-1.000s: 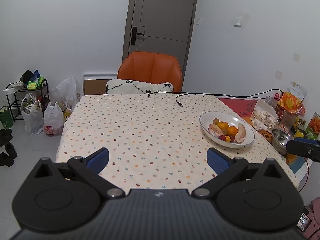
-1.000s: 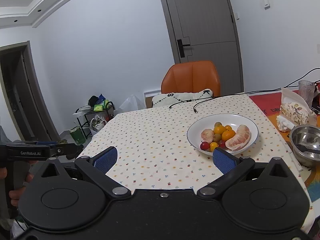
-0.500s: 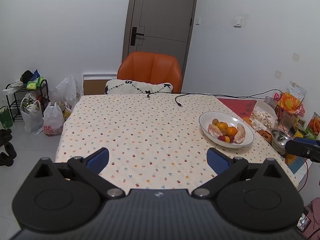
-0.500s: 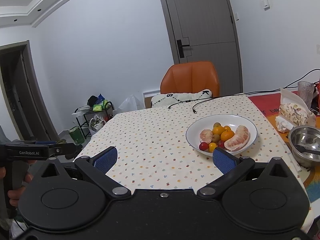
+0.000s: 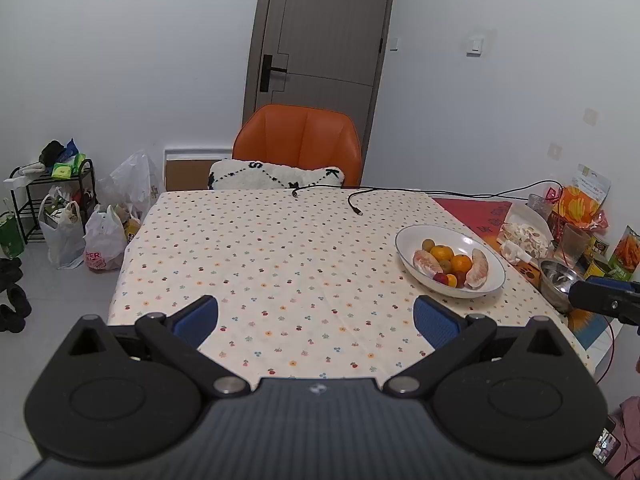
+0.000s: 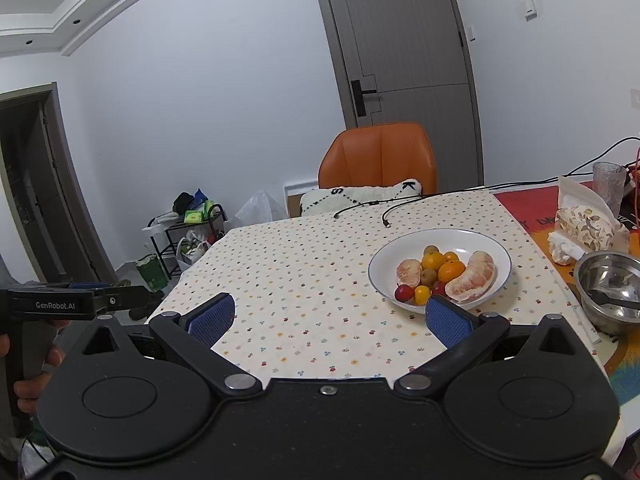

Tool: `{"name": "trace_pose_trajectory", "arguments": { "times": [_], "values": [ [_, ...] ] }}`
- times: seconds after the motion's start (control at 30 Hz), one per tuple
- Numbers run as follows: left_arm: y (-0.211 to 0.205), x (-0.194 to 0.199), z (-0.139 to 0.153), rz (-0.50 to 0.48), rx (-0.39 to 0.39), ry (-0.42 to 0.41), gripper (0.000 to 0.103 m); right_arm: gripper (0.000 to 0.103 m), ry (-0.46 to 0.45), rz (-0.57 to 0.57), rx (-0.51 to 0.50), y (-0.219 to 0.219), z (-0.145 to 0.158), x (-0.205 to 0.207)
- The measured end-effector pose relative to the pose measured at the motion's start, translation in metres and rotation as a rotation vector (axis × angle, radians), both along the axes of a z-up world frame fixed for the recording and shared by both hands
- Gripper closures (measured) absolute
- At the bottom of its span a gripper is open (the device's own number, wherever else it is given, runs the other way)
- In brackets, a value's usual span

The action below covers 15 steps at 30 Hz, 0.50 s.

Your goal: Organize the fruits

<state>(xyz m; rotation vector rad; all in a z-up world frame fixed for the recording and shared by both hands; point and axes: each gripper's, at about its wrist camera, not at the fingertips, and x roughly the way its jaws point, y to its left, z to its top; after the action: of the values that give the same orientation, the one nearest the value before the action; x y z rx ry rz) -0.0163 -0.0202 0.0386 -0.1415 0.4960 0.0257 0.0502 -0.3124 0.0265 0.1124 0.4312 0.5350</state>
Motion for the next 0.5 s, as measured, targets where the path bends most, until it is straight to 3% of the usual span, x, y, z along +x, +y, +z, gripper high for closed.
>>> {"name": "trace_pose_trajectory", "arguments": {
  "times": [0.5],
  "values": [
    [0.0, 0.0001, 0.0, -0.002, 0.001, 0.0, 0.0, 0.0, -0.005, 0.0, -0.003, 0.0005, -0.0005, -0.0012]
  ]
}}
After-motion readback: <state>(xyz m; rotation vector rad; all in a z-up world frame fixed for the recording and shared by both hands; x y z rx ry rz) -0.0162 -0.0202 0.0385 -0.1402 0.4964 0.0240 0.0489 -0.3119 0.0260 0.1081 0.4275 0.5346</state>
